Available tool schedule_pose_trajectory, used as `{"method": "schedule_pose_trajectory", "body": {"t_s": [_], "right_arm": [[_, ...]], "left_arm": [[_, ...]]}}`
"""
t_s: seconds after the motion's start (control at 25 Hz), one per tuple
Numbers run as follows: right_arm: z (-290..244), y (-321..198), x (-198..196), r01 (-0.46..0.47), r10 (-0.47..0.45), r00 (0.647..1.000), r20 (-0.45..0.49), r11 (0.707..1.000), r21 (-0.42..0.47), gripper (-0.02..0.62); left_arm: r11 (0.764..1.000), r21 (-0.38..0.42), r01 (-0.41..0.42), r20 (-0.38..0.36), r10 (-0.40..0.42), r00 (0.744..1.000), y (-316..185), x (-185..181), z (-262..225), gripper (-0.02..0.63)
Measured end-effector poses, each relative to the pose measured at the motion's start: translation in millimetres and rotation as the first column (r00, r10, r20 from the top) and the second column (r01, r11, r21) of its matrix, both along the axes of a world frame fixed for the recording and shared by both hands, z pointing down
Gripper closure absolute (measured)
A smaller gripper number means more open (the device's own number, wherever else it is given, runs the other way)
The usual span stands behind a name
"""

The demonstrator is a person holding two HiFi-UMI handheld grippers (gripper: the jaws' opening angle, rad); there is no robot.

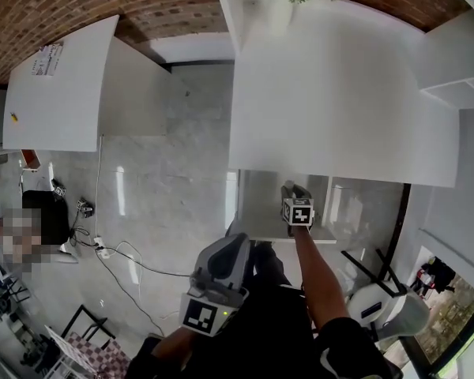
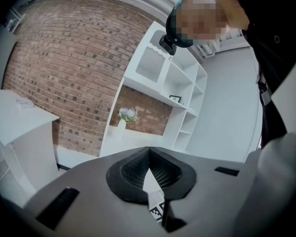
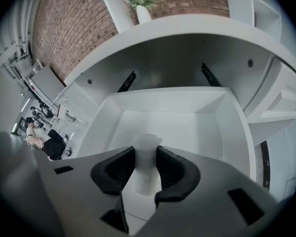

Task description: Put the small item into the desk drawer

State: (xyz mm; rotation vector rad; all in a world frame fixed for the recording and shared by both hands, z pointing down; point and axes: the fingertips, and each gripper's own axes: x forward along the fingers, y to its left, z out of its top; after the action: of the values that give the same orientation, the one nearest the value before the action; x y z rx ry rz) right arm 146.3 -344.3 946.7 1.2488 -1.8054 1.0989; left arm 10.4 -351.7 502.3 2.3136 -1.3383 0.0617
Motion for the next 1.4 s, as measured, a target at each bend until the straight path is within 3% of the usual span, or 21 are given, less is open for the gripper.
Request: {"method": "schedule_pose_trajectory", "body": {"t_s": [0.72, 1.4], "right_arm": [[46, 8, 5, -0.027, 0.023, 0.999, -0.036, 0.992, -0.122, 0.446], [45, 13, 8, -0.064, 0.052, 0.995, -0.083, 0.985, -0.158, 0.417]], "left_arm": [[0.999, -0.055, 0.002, -0.008, -0.002, 1.000, -12, -6, 22, 0.583], [0.999, -0.049, 0.001, -0.012, -0.001, 1.000, -3, -17, 24, 0.583]]}}
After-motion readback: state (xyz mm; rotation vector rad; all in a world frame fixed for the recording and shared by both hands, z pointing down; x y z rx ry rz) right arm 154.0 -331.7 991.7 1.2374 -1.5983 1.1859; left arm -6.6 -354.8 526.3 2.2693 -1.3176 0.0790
